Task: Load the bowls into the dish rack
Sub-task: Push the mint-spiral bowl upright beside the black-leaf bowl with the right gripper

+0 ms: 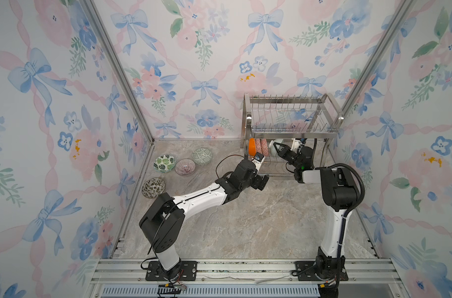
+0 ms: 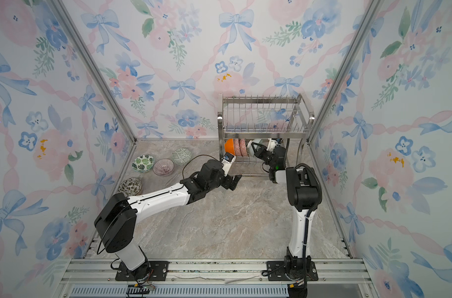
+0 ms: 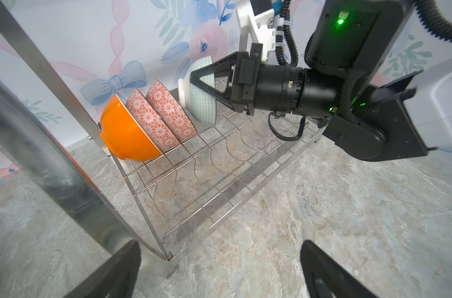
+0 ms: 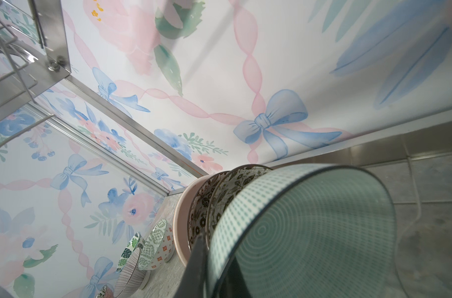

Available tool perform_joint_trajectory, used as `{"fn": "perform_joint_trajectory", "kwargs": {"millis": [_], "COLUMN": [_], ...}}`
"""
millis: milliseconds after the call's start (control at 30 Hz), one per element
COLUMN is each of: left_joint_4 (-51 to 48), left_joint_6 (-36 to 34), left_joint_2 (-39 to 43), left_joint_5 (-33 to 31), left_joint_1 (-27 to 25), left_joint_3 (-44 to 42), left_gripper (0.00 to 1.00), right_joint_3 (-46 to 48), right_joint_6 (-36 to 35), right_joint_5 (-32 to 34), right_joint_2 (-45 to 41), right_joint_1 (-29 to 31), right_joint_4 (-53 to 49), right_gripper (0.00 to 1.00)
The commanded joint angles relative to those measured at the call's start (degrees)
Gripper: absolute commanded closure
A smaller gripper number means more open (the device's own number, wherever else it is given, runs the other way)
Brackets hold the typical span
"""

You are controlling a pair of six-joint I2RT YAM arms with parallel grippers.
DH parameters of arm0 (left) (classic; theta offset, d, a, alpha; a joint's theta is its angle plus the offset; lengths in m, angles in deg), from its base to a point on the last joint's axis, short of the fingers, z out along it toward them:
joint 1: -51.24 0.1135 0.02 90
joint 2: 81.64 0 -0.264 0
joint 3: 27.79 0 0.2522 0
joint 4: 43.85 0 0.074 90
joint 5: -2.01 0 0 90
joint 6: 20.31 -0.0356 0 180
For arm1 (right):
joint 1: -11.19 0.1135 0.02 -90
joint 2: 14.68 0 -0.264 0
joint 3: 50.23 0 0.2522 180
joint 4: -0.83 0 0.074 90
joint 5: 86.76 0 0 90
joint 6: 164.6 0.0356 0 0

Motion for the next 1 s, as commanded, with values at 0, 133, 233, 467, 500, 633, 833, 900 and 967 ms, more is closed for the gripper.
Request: {"fn": "perform_joint_trajectory", "kwargs": {"millis": [0, 133, 233, 467, 500, 633, 833, 900, 967], "left_joint_4": [2.2, 2.0, 2.0, 1.7, 1.7, 1.5, 1.3, 1.2, 1.2], "left_joint_6": [-2.9, -4.6, -5.2, -5.8, -5.8, -6.2, -6.7, -6.7, -6.7], "left_joint_2": [-0.8, -2.1, -2.6, -3.4, -3.5, -3.9, -4.3, -4.3, -4.3], "left_joint_5": [-0.2, -1.6, -1.6, -1.5, -1.5, -2.0, -2.3, -2.3, -2.3], "left_joint_1": [0.4, 0.4, 0.4, 0.3, 0.3, 0.4, 0.4, 0.3, 0.4], "left_joint_3": [2.1, 4.4, 5.8, 6.7, 6.5, 6.1, 6.5, 6.5, 6.4], "left_gripper": [0.02, 0.02, 0.02, 0.02, 0.02, 0.02, 0.02, 0.02, 0.02], "right_joint_3": [-3.9, -5.9, -7.5, -10.1, -10.5, -12.6, -14.2, -14.3, -14.2], "right_joint_6": [2.0, 4.5, 6.0, 7.8, 8.3, 11.1, 11.2, 11.0, 10.5], "right_joint_5": [-1.9, -3.4, -4.8, -5.3, -5.5, -6.7, -6.9, -6.8, -7.0], "right_joint_2": [1.2, 3.4, 5.1, 8.2, 9.0, 11.7, 13.2, 13.4, 13.4], "right_joint_1": [-0.4, -0.2, -0.2, -0.1, -0.1, -0.1, 0.0, -0.1, -0.2], "right_joint_4": [7.7, 9.6, 10.5, 11.5, 12.3, 15.1, 14.9, 14.6, 13.9], "right_gripper": [1.0, 1.0, 1.0, 1.0, 1.0, 1.0, 1.0, 1.0, 1.0]}}
